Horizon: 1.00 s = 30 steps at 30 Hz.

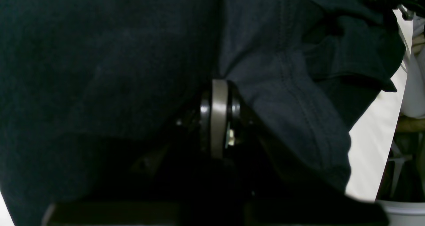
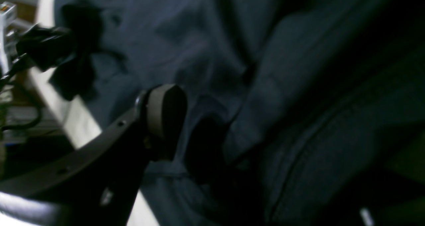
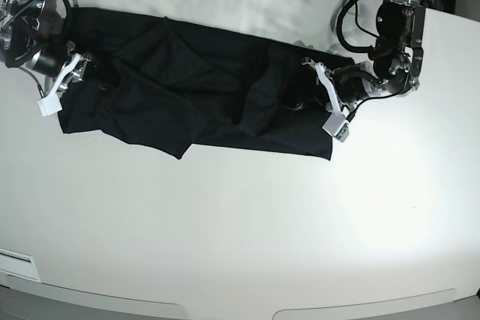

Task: Fold the T-shirt properly
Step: 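Release the left gripper and grasp the folded bundle with the right gripper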

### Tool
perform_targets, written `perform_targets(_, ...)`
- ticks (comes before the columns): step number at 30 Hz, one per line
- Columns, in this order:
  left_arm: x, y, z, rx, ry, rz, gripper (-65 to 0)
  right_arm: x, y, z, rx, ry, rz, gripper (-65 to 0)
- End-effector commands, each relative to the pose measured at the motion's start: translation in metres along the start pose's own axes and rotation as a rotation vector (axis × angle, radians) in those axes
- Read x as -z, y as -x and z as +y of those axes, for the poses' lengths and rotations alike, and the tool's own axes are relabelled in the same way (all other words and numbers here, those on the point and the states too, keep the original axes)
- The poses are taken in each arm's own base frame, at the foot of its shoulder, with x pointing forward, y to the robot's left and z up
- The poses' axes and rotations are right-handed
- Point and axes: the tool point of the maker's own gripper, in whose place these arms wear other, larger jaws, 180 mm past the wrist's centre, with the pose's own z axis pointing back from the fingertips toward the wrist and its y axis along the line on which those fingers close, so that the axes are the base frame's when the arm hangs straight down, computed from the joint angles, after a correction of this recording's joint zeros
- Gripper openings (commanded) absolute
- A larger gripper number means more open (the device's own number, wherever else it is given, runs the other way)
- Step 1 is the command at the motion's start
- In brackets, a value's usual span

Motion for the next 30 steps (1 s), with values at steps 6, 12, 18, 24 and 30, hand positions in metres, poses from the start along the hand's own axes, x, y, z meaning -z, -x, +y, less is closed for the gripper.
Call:
perform_targets(6, -0.003, -0.002, 0.002, -0.008, -0.002, 0.002, -65.0, 0.005, 0.018, 0.005, -0.001, -0.022, 0.076, -30.3)
perform_targets(12, -0.007, -0.030, -0.009, -0.035, 0.075, -0.097, -65.0, 0.006, 0.010, 0.004, -0.031, -0.002, 0.072, -65.0)
perform_targets(18, -0.031, -0.086, -0.011, -0.038, 0.167, -0.244, -54.9, -0.018, -0.026, -0.015, -0.246, 0.212, 0.102, -65.0)
perform_targets(24, -0.048, -0.096, 0.003, -0.013, 0.135, -0.254, -43.9, -0.076, -0.073, -0.043, -0.444, 0.542, 0.122, -65.0)
perform_targets(30, -0.046, -0.070, 0.006, -0.049, 0.113, -0.209, -44.0, -0.114, -0.122, -0.027, -0.486, 0.757, -0.001, -65.0)
